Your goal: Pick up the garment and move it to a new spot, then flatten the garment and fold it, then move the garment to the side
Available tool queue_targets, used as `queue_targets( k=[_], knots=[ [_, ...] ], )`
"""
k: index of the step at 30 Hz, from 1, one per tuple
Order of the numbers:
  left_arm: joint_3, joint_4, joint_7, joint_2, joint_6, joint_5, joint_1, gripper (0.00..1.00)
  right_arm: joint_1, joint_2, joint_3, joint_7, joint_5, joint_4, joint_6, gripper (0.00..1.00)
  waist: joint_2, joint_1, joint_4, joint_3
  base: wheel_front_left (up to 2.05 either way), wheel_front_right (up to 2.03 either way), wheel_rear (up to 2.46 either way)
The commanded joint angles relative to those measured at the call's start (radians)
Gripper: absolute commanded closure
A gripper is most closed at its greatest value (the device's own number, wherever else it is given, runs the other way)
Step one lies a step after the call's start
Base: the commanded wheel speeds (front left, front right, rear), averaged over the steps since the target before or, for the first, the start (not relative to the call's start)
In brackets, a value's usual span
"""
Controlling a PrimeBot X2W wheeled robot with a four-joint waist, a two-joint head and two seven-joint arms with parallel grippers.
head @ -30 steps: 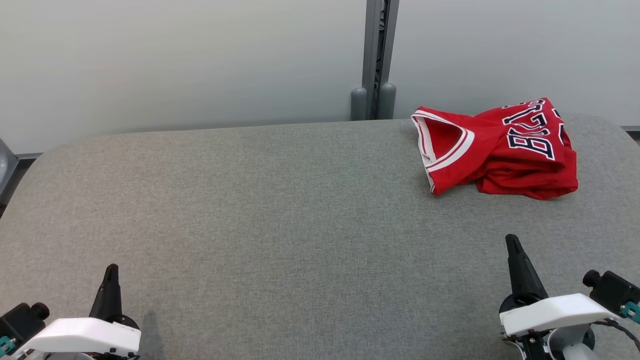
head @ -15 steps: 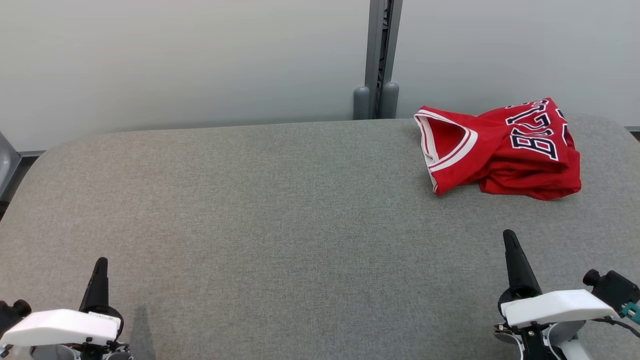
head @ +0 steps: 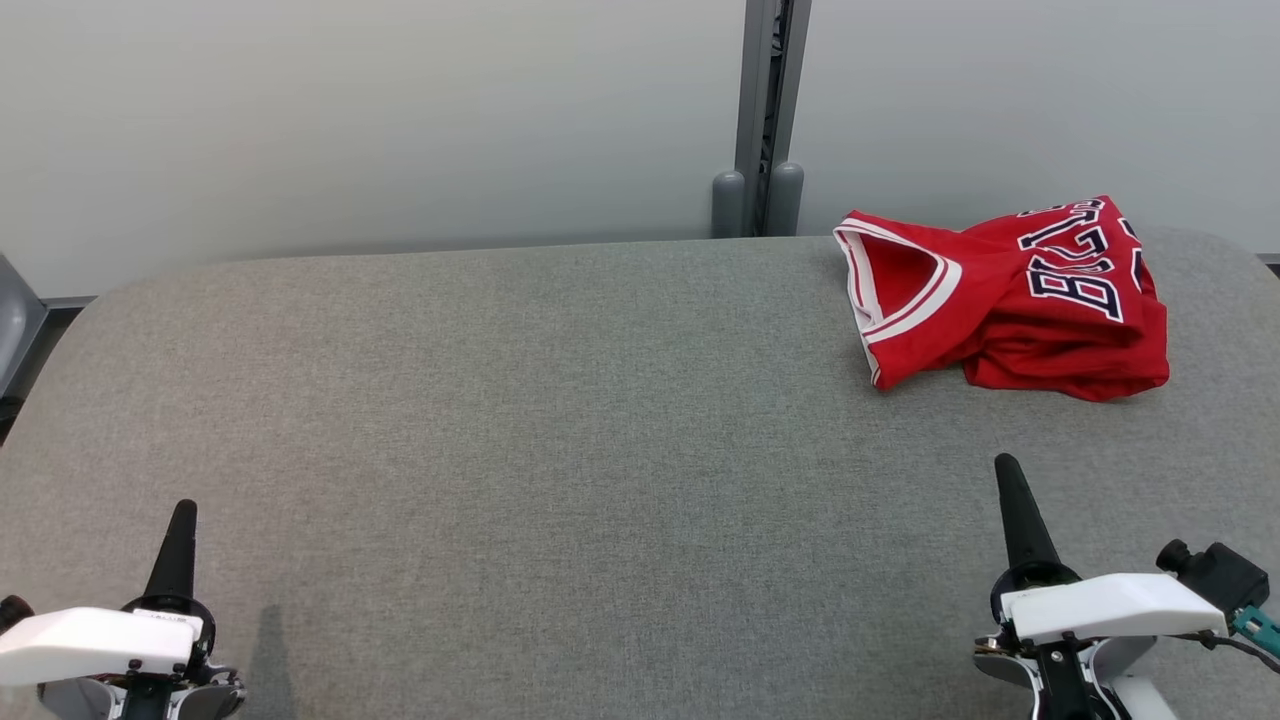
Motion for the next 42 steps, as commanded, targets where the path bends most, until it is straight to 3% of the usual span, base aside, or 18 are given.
queue_targets(
  k=[1, 42],
  knots=[
    [0.017, -0.004, 0.010, 0.004, -0.008, -0.027, -0.036, 1.00, -0.024, -0.003, 0.000, 0.003, 0.028, -0.016, 0.000, 1.00, -0.0001, 0.0000, 0.001, 0.000, 0.00, 0.00, 0.00],
    [0.149, 0.049, 0.173, -0.010, -0.048, -0.318, -0.110, 1.00, -0.039, 0.022, 0.035, 0.013, 0.346, -0.032, 0.000, 1.00, -0.0001, 0.0000, 0.018, 0.007, 0.00, 0.00, 0.00]
  ],
)
